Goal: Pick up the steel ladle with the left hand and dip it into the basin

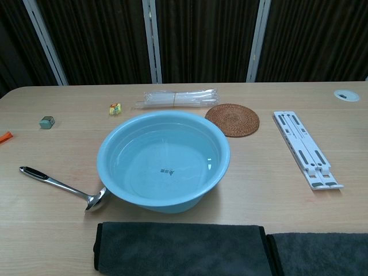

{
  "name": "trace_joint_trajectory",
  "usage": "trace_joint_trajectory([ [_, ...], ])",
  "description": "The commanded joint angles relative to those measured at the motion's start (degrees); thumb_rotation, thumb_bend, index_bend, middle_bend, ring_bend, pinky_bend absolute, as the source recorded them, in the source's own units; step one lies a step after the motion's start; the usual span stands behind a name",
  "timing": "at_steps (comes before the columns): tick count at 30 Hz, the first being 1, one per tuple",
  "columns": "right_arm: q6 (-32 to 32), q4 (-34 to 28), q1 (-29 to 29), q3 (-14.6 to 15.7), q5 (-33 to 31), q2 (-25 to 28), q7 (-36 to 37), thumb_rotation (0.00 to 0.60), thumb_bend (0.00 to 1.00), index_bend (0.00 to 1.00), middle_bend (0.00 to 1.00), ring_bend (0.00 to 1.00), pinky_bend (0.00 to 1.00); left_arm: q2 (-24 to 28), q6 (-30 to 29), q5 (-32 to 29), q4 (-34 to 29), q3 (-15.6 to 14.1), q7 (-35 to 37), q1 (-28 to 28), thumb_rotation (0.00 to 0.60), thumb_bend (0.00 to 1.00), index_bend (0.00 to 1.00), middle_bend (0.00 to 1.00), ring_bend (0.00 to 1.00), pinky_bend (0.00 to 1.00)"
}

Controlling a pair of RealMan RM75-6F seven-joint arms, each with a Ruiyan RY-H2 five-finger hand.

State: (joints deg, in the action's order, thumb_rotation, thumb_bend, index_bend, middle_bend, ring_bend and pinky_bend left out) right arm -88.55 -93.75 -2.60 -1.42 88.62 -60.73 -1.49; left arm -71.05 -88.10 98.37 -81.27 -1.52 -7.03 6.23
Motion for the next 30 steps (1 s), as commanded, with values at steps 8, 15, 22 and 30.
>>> trace_joint_trajectory([
  [8,4.97,1.53,2.48,-2.30,-6.14,-2.04,-2.03,0.600,0.00,0.00,0.00,0.00,0.00,-7.19,19.08,-10.41,11.58,5.26,0.75,10.62,0.600,0.30,0.33,0.00,0.00,0.00],
  [15,6.09,2.70,3.00,-2.85,-8.32,-2.99,-3.41,0.600,0.00,0.00,0.00,0.00,0.00,-14.52,24.67,-11.54,22.15,5.74,3.51,15.12,0.600,0.31,0.40,0.00,0.00,0.00],
  [22,7.75,4.07,3.52,-3.77,-11.70,-3.47,-4.19,0.600,0.00,0.00,0.00,0.00,0.00,-19.49,28.16,-11.10,28.73,4.33,7.89,17.92,0.600,0.36,0.43,0.00,0.00,0.00],
  [30,7.50,4.31,3.45,-3.95,-12.38,-3.39,-4.28,0.600,0.00,0.00,0.00,0.00,0.00,-23.19,30.29,-11.83,33.39,3.78,8.98,19.52,0.600,0.36,0.42,0.00,0.00,0.00],
])
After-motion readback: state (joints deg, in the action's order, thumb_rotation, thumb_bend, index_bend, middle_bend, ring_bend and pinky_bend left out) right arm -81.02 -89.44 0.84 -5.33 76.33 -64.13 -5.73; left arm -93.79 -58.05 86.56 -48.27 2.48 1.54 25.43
